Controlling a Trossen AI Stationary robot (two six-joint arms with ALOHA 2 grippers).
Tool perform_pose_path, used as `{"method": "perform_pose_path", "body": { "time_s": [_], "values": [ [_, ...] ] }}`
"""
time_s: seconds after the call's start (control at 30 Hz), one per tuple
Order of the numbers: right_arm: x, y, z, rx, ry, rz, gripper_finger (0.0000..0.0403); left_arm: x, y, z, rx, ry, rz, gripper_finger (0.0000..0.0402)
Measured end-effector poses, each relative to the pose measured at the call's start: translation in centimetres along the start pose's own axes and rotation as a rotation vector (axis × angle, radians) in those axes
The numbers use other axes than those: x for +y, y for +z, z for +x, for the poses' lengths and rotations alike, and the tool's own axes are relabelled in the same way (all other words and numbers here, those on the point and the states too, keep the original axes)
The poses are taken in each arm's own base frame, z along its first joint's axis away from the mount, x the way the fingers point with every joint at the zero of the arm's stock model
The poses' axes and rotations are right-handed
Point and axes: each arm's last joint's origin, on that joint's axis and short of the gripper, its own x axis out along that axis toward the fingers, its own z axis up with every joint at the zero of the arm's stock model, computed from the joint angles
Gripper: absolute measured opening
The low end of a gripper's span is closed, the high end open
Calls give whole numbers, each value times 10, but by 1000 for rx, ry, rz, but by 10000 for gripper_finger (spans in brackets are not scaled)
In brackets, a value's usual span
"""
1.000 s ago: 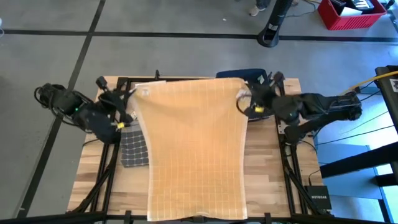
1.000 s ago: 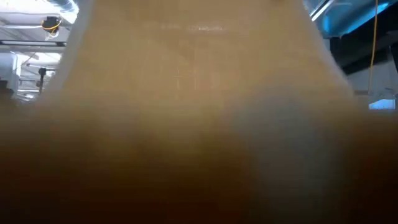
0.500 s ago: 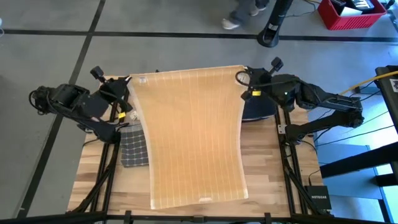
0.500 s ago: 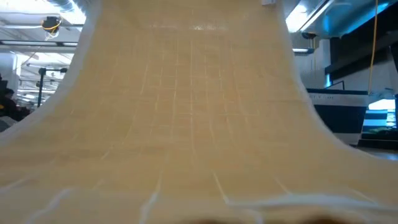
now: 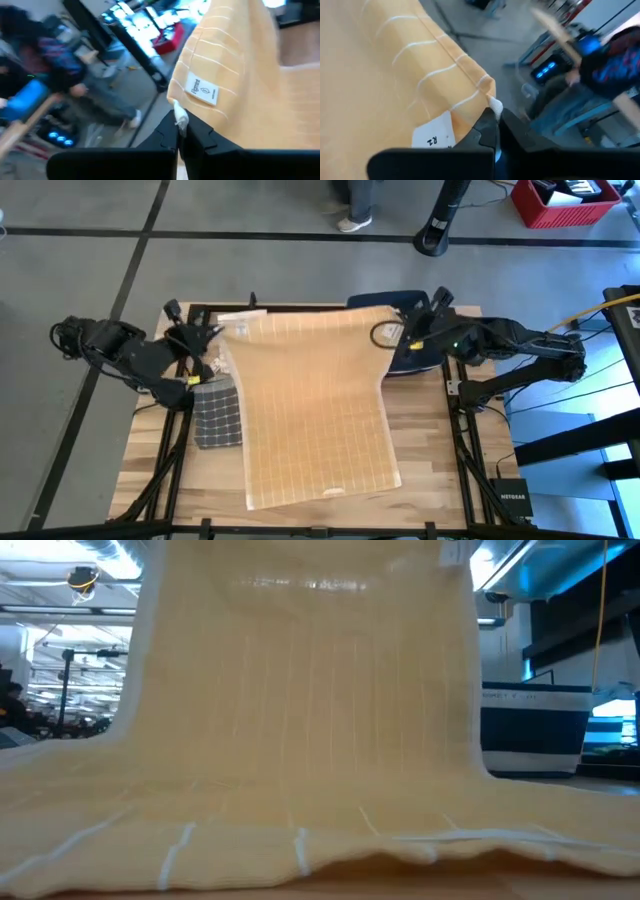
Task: Fold towel
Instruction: Fold the orange towel
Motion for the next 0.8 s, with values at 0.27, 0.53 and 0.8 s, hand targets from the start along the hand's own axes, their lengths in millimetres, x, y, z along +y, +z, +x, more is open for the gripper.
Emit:
{"method": "perform_pose_path", "body": {
  "time_s": [0.27,0.53,0.8],
  "values": [
    [25,-19,-18,83,142,-1,12,-46,-5,-4,-5,-165,36,1],
    [61,-36,-36,67,284,9,12,-101,-8,-20,-21,-286,81,1],
    [95,-62,-58,59,412,20,12,-149,-27,-37,-7,-359,86,1]
  ]
}}
